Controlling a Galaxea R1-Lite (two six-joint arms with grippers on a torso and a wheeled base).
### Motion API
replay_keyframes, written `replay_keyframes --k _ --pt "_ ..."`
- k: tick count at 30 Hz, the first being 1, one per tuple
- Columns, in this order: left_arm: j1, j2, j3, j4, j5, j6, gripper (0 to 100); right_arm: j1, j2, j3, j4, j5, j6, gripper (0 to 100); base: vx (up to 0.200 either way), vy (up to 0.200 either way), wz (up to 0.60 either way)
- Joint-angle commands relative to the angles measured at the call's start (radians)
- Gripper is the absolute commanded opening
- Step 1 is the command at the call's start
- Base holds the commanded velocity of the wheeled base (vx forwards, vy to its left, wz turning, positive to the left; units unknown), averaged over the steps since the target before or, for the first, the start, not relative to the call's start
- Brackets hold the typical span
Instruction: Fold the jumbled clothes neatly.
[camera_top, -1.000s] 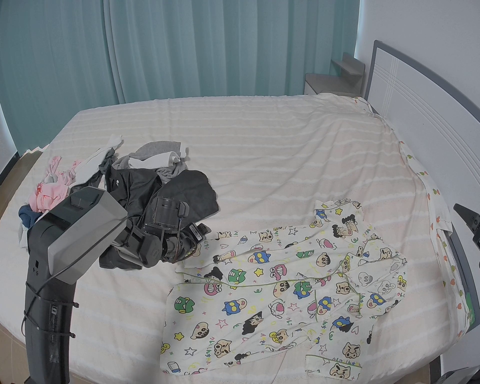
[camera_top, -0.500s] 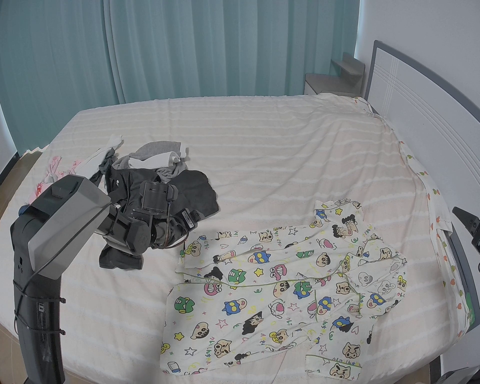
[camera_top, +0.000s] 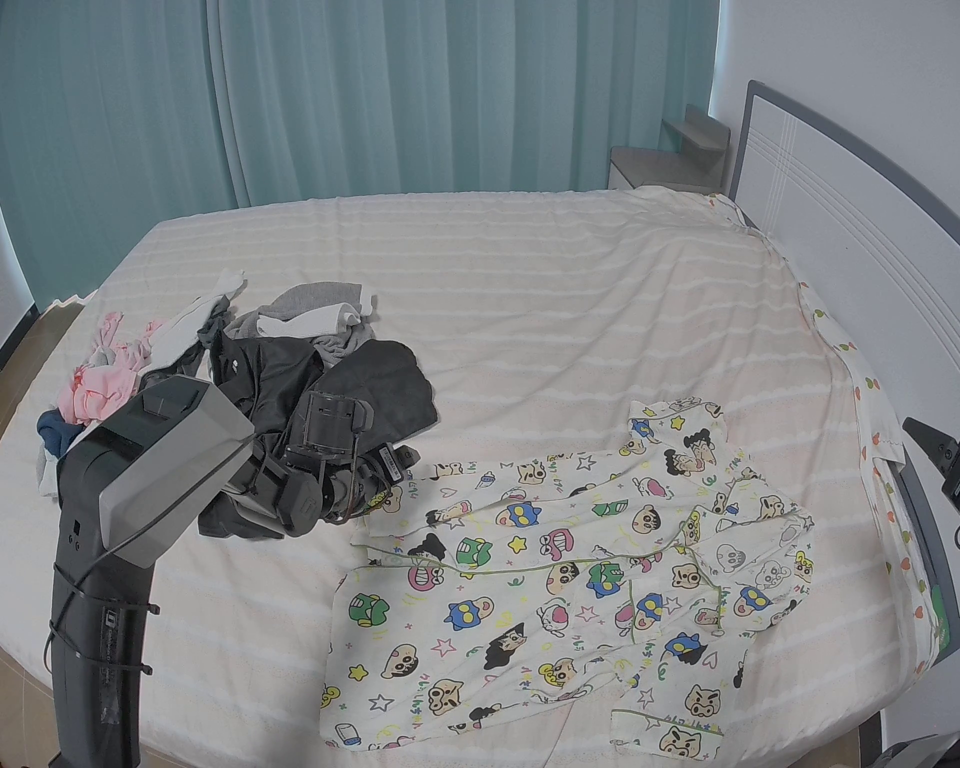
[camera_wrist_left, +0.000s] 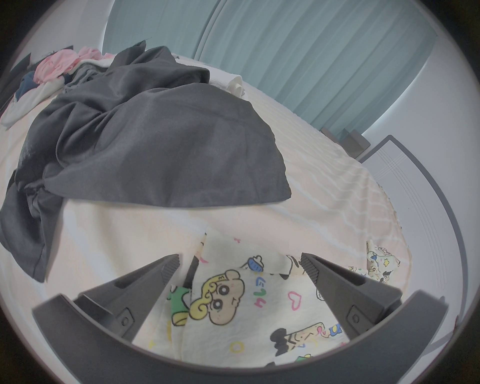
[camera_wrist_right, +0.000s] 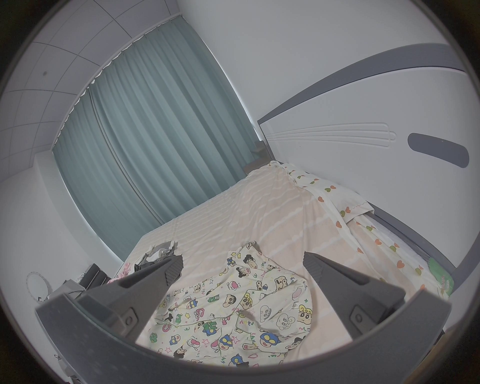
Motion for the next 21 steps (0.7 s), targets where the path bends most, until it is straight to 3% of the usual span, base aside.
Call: replay_keyframes --k 1,18,19,21 --pt "0.0 0.021 0.0 -0.019 0.019 0.02 100 0.0 -0.001 0.002 -0.001 0.002 0.0 100 0.0 0.0 0.0" --pt "-0.034 0.076 -0.001 -0.081 0.039 0.081 100 0.0 -0.004 0.002 -0.001 0.008 0.0 100 0.0 0.0 0.0" --pt "-0.034 0.082 -0.001 -0.096 0.039 0.084 0 0.0 -0.004 0.002 -0.001 0.008 0.0 100 0.0 0.0 0.0" --pt "-0.034 0.088 -0.003 -0.115 0.041 0.086 0 0.0 -0.004 0.002 -0.001 0.008 0.0 100 0.0 0.0 0.0"
